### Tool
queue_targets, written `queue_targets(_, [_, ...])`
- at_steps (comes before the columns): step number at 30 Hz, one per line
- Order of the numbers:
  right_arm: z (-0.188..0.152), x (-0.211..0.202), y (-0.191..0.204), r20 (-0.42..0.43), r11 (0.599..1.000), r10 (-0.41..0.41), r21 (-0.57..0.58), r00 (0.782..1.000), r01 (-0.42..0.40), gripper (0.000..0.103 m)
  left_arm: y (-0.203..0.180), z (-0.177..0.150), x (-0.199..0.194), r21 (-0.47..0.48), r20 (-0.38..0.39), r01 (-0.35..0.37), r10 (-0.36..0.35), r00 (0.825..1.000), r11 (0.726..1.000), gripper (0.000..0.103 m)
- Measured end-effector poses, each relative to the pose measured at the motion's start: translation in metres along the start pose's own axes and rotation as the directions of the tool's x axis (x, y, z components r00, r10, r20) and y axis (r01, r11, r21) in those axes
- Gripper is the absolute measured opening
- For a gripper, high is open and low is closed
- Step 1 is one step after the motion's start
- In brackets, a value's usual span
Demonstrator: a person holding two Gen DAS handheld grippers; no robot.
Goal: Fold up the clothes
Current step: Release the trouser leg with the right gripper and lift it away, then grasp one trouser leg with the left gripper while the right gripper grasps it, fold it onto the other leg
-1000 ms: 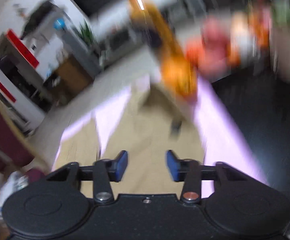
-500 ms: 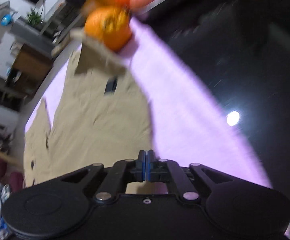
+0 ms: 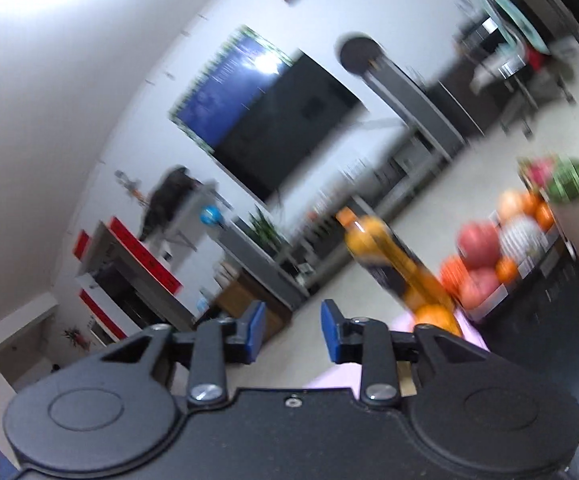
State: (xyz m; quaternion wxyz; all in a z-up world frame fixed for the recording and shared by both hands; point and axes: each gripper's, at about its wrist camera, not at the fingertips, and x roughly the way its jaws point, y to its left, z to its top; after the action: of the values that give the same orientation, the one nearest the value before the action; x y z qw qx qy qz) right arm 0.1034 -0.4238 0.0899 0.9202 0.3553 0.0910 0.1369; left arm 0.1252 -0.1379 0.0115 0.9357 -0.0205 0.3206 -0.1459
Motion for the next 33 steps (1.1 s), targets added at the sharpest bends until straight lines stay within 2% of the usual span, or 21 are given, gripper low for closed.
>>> queue_targets(1, [-0.001, 0.008, 0.001, 0.027, 0.998, -0.02, -0.053, 0.999, 0.021, 0.045, -0.005, -0.003, 0.011, 0.013, -0.029, -0.015, 0.015, 0.999, 1.0, 0.016])
queue_targets(3, [-0.006, 0.034, -0.004, 0.041, 0.98, -0.124, -0.152, 0.991, 0.129, 0.044, -0.013, -0.012, 0.033, 0.024, -0.088, -0.022, 0.024, 0.996, 0.999, 0.016])
queue_targets(5, [-0.016, 0.06, -0.021, 0.004, 0.966, -0.175, -0.193, 0.985, 0.173, 0.042, -0.021, -0.024, 0.051, 0.04, -0.134, -0.028, 0.033, 0.99, 0.999, 0.017])
queue_targets(7, [-0.026, 0.075, -0.039, -0.046, 0.97, -0.164, -0.192, 0.985, 0.152, 0.035, -0.03, -0.035, 0.065, 0.083, -0.145, -0.037, 0.049, 0.988, 0.996, 0.019])
queue_targets(9, [-0.036, 0.088, -0.054, -0.096, 0.961, -0.184, -0.225, 0.978, 0.159, 0.034, -0.042, -0.046, 0.077, 0.154, -0.133, -0.057, 0.077, 0.988, 0.987, 0.024])
queue_targets(11, [-0.045, 0.099, -0.062, -0.152, 0.938, -0.265, -0.269, 0.952, 0.218, 0.034, -0.052, -0.058, 0.088, 0.222, -0.118, -0.07, 0.098, 0.988, 0.973, 0.025])
queue_targets(14, [-0.058, 0.111, -0.079, -0.243, 0.911, -0.367, -0.289, 0.898, 0.294, 0.034, -0.057, -0.076, 0.093, 0.25, -0.131, 0.008, 0.025, 0.991, 0.968, 0.032])
queue_targets(15, [-0.061, 0.112, -0.084, -0.264, 0.905, -0.389, -0.288, 0.883, 0.312, 0.035, -0.058, -0.081, 0.095, 0.253, -0.136, 0.036, -0.002, 0.991, 0.967, 0.037])
queue_targets(18, [-0.07, 0.117, -0.101, -0.324, 0.884, -0.451, -0.288, 0.831, 0.367, 0.037, -0.06, -0.09, 0.107, 0.262, -0.163, 0.047, -0.003, 0.987, 0.964, 0.041])
queue_targets(19, [-0.071, 0.118, -0.108, -0.34, 0.89, -0.447, -0.261, 0.827, 0.374, 0.038, -0.063, -0.091, 0.111, 0.272, -0.17, 0.038, 0.01, 0.985, 0.962, 0.041])
queue_targets(21, [-0.072, 0.122, -0.131, -0.382, 0.917, -0.399, -0.155, 0.834, 0.368, 0.04, -0.069, -0.093, 0.117, 0.291, -0.185, 0.02, 0.036, 0.982, 0.956, 0.042])
queue_targets(23, [-0.074, 0.127, -0.146, -0.411, 0.926, -0.367, -0.071, 0.835, 0.371, 0.041, -0.074, -0.094, 0.123, 0.311, -0.199, 0.003, 0.062, 0.978, 0.95, 0.043])
queue_targets(27, [-0.081, 0.133, -0.154, -0.426, 0.916, -0.387, -0.071, 0.818, 0.396, 0.042, -0.085, -0.098, 0.136, 0.351, -0.224, -0.03, 0.116, 0.968, 0.936, 0.044])
queue_targets(30, [-0.084, 0.135, -0.151, -0.422, 0.918, -0.386, -0.087, 0.82, 0.387, 0.044, -0.093, -0.1, 0.145, 0.382, -0.242, -0.054, 0.156, 0.958, 0.923, 0.043])
queue_targets(31, [-0.084, 0.135, -0.15, -0.42, 0.92, -0.382, -0.09, 0.823, 0.381, 0.045, -0.095, -0.101, 0.148, 0.389, -0.247, -0.061, 0.168, 0.954, 0.919, 0.03])
queue_targets(33, [-0.084, 0.137, -0.146, -0.417, 0.924, -0.374, -0.096, 0.829, 0.369, 0.046, -0.09, -0.097, 0.149, 0.384, -0.26, -0.076, 0.187, 0.947, 0.92, 0.012])
